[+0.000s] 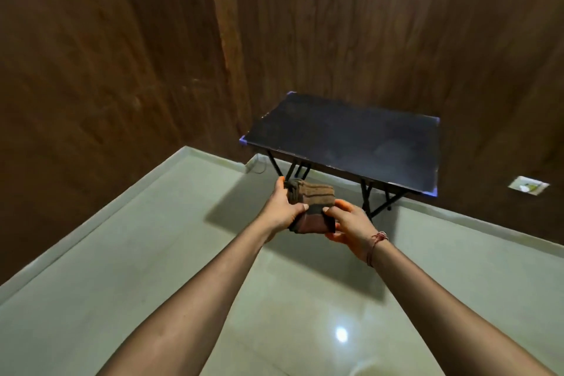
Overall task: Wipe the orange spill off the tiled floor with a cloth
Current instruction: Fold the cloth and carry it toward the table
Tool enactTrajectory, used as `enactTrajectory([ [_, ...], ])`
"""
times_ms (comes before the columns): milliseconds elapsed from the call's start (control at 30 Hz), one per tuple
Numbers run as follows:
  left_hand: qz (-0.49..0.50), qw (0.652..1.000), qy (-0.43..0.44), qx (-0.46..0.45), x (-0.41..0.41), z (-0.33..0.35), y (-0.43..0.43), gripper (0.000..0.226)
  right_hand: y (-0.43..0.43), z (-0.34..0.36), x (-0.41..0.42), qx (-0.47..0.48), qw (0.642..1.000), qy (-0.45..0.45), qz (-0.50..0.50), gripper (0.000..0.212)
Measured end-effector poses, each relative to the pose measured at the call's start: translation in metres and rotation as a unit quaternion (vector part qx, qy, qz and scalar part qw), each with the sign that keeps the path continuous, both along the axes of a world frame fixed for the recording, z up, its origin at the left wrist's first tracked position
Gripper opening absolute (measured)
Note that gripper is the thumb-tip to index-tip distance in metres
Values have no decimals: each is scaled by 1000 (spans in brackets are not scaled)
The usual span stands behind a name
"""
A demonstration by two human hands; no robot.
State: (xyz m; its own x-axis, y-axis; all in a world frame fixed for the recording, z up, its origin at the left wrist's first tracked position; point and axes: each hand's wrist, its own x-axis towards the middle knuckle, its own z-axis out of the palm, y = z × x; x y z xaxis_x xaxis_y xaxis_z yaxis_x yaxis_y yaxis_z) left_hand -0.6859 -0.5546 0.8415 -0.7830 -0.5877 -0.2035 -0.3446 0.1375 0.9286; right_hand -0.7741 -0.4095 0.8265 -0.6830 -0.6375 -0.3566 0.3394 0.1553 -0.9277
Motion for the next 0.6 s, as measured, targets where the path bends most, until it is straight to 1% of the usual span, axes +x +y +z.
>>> enactTrajectory([
  [100, -67, 997, -19, -29, -50, -4, -7, 96, -6, -9, -34, 37, 997, 20, -63, 16],
  [167, -83, 994, -45, -57, -88, -12, -7, 97, -9, -19, -61, 58, 992, 34, -103, 19],
  [233, -95, 991, -76, -61, -124, -25, -10, 98, -13, -31, -89, 86, 987, 42, -129, 23],
  [267, -107, 989, -91, -49, -147, -34, -10, 98, -15, -40, -110, 98, 984, 43, -140, 24],
  [333, -128, 984, -121, -27, -195, -57, -12, 95, -20, -58, -153, 127, 979, 35, -156, 22],
  [400, -141, 979, -148, -23, -224, -72, -13, 93, -22, -72, -182, 151, 974, 21, -164, 18],
  [433, -151, 976, -158, -24, -251, -82, -14, 92, -24, -82, -209, 163, 971, 10, -173, 18],
  [533, -185, 964, -185, -44, -319, -100, -16, 89, -29, -100, -277, 190, 963, -17, -188, 22],
  [600, -203, 961, -174, -64, -369, -108, -18, 81, -32, -107, -327, 203, 958, -4, -204, 25],
])
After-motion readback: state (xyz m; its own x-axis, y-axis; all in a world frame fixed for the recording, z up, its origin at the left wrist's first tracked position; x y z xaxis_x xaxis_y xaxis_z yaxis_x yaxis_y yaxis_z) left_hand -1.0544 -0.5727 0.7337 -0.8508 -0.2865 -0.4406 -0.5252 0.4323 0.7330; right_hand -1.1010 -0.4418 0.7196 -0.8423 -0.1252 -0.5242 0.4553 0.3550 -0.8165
